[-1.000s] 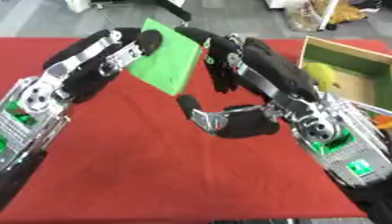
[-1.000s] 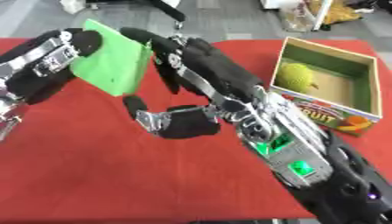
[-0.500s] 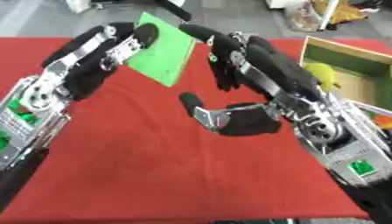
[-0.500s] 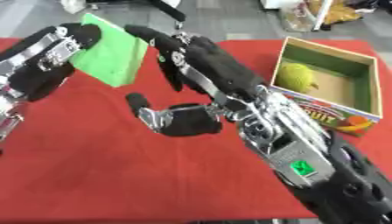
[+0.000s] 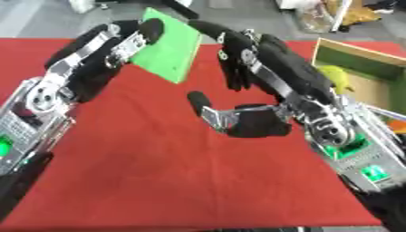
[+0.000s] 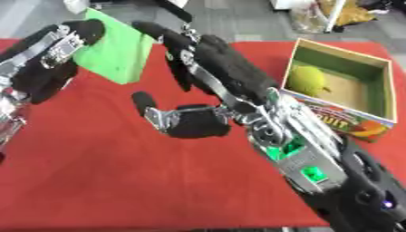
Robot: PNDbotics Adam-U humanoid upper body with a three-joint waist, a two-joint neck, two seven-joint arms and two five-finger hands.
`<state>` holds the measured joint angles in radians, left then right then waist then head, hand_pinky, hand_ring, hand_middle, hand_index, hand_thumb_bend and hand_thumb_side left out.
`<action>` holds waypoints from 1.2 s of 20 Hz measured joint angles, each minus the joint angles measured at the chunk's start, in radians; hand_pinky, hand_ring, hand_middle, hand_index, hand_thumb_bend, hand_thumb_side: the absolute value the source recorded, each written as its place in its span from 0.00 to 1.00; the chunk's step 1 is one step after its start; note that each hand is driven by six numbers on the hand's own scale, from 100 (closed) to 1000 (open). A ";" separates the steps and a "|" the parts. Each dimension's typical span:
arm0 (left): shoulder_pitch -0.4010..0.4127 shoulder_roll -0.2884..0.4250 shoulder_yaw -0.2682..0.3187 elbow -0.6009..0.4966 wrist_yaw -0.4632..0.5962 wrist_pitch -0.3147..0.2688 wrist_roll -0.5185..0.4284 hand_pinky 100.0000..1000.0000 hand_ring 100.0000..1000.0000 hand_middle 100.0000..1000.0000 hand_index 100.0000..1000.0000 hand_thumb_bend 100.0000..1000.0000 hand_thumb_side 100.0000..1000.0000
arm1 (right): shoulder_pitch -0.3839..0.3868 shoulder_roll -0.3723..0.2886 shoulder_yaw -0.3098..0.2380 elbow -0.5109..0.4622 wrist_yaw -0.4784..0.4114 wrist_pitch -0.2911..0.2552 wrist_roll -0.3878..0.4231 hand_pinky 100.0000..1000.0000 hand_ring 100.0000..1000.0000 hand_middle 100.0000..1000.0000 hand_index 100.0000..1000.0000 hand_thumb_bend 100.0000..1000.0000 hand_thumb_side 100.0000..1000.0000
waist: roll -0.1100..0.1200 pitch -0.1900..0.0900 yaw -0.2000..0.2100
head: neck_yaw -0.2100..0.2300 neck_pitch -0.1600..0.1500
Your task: Pick up the objects with one hand, pass them to the other hand, and then place them into the box on the other side of the table.
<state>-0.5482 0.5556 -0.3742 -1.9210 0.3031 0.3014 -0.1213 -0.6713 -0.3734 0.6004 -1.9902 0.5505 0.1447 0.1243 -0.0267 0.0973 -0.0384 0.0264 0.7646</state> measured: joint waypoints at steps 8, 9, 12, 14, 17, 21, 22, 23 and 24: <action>-0.012 -0.009 -0.006 0.000 0.016 0.012 0.012 0.78 0.50 0.47 0.63 0.02 0.70 | 0.000 0.008 -0.002 0.000 0.005 0.015 -0.012 0.15 0.30 0.13 0.96 0.12 0.39 | 0.000 0.000 0.001 | 0.000 0.000; -0.015 -0.009 -0.007 0.000 0.018 0.013 0.013 0.78 0.50 0.47 0.63 0.02 0.70 | 0.000 0.008 -0.002 0.000 0.007 0.018 -0.014 0.14 0.29 0.12 0.96 0.12 0.39 | 0.000 0.000 0.001 | 0.000 0.000; -0.017 -0.016 -0.011 0.000 0.023 0.018 0.017 0.78 0.50 0.47 0.63 0.02 0.70 | 0.000 0.009 -0.002 -0.001 0.010 0.026 -0.022 0.14 0.29 0.12 0.95 0.12 0.39 | 0.000 0.000 0.001 | 0.000 0.000; -0.021 -0.021 -0.012 -0.001 0.027 0.021 0.021 0.78 0.50 0.47 0.63 0.02 0.70 | 0.000 0.013 -0.002 -0.001 0.015 0.033 -0.028 0.14 0.29 0.12 0.95 0.12 0.39 | 0.000 0.000 0.001 | -0.001 0.000; -0.024 -0.027 -0.018 -0.002 0.034 0.026 0.026 0.78 0.50 0.47 0.63 0.02 0.70 | 0.000 0.016 -0.002 -0.001 0.021 0.046 -0.041 0.13 0.28 0.11 0.94 0.12 0.39 | 0.000 0.000 0.001 | -0.001 0.000; -0.027 -0.035 -0.025 -0.006 0.043 0.033 0.029 0.78 0.50 0.47 0.63 0.02 0.70 | 0.000 0.017 -0.002 -0.001 0.030 0.061 -0.058 0.12 0.28 0.11 0.93 0.12 0.38 | 0.000 0.000 0.001 | -0.002 0.000; -0.029 -0.035 -0.028 -0.007 0.045 0.035 0.029 0.78 0.50 0.47 0.63 0.02 0.70 | 0.000 0.018 -0.002 -0.001 0.032 0.066 -0.063 0.12 0.28 0.10 0.92 0.12 0.38 | 0.000 0.000 0.001 | -0.003 0.000; -0.030 -0.035 -0.030 -0.007 0.049 0.037 0.028 0.78 0.50 0.47 0.63 0.02 0.70 | 0.000 0.018 -0.002 -0.001 0.035 0.069 -0.069 0.12 0.27 0.10 0.92 0.12 0.37 | 0.000 0.000 0.001 | -0.003 0.000; -0.031 -0.036 -0.030 -0.008 0.051 0.039 0.028 0.78 0.50 0.47 0.63 0.02 0.70 | 0.000 0.018 -0.001 -0.001 0.036 0.072 -0.075 0.12 0.27 0.10 0.91 0.12 0.37 | 0.000 0.000 0.001 | -0.003 0.000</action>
<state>-0.5793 0.5201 -0.4045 -1.9290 0.3537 0.3401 -0.0935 -0.6718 -0.3550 0.5994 -1.9909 0.5870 0.2170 0.0495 -0.0267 0.0973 -0.0370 0.0230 0.7646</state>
